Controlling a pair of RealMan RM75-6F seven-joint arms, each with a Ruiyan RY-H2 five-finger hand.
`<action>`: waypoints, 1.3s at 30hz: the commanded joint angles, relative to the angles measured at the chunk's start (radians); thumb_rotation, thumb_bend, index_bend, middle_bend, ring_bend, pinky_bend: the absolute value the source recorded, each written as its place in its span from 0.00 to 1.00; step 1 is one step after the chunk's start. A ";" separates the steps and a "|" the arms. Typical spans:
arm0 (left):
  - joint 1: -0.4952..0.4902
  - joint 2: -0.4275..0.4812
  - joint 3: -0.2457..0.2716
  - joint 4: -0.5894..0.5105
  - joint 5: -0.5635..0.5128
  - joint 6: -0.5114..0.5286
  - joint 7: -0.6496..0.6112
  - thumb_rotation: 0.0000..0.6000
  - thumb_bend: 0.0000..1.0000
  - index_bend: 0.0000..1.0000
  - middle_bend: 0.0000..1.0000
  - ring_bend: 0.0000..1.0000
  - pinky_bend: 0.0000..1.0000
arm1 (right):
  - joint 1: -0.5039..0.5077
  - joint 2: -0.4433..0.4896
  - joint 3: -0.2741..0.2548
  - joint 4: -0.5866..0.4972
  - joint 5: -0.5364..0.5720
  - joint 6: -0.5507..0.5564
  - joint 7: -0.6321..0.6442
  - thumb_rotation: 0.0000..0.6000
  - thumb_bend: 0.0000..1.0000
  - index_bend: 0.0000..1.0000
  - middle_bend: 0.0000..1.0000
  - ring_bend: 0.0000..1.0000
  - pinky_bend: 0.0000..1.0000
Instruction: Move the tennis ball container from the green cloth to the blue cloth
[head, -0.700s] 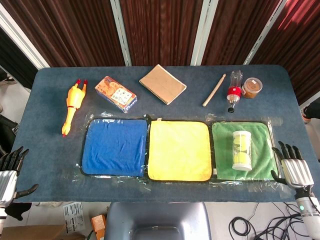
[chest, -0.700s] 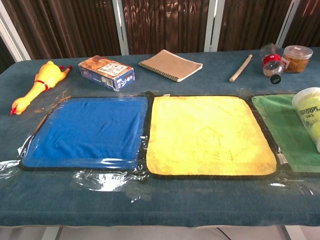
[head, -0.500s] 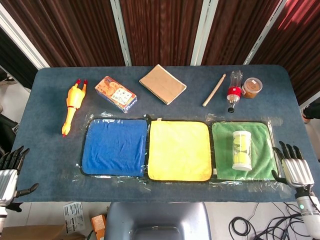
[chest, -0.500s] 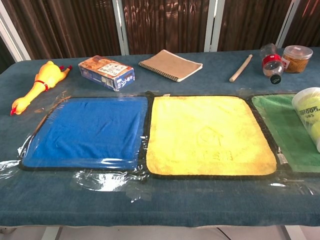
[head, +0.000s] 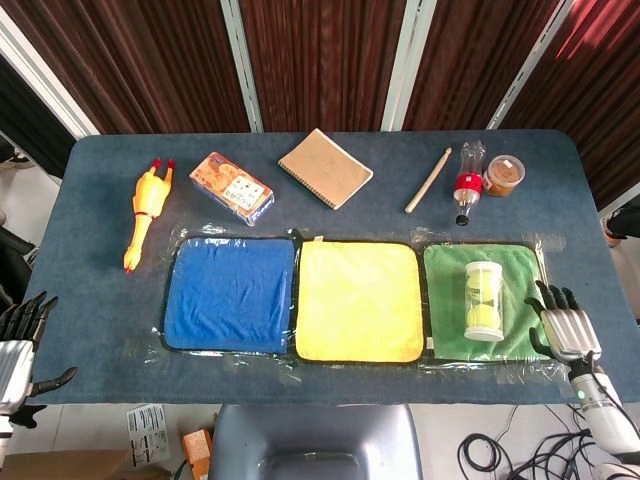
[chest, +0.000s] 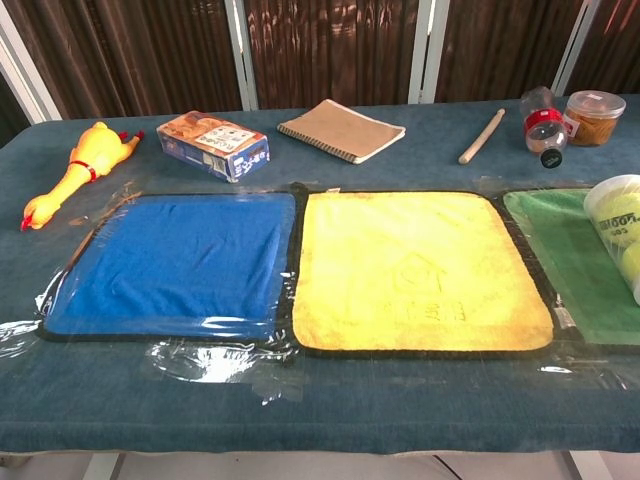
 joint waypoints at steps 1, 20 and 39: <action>0.000 0.000 0.000 0.000 0.000 0.000 0.000 1.00 0.06 0.00 0.00 0.00 0.07 | 0.009 -0.009 0.001 0.010 -0.005 -0.013 0.011 0.91 0.52 0.24 0.00 0.00 0.00; 0.011 0.001 0.002 0.003 0.014 0.024 -0.012 1.00 0.06 0.00 0.00 0.00 0.07 | 0.077 -0.024 0.000 -0.070 -0.001 -0.056 -0.103 0.91 0.52 0.22 0.00 0.00 0.00; 0.022 0.005 0.005 0.005 0.031 0.048 -0.029 1.00 0.06 0.00 0.00 0.00 0.07 | 0.175 -0.083 0.025 -0.181 0.051 -0.092 -0.313 0.91 0.52 0.21 0.00 0.00 0.00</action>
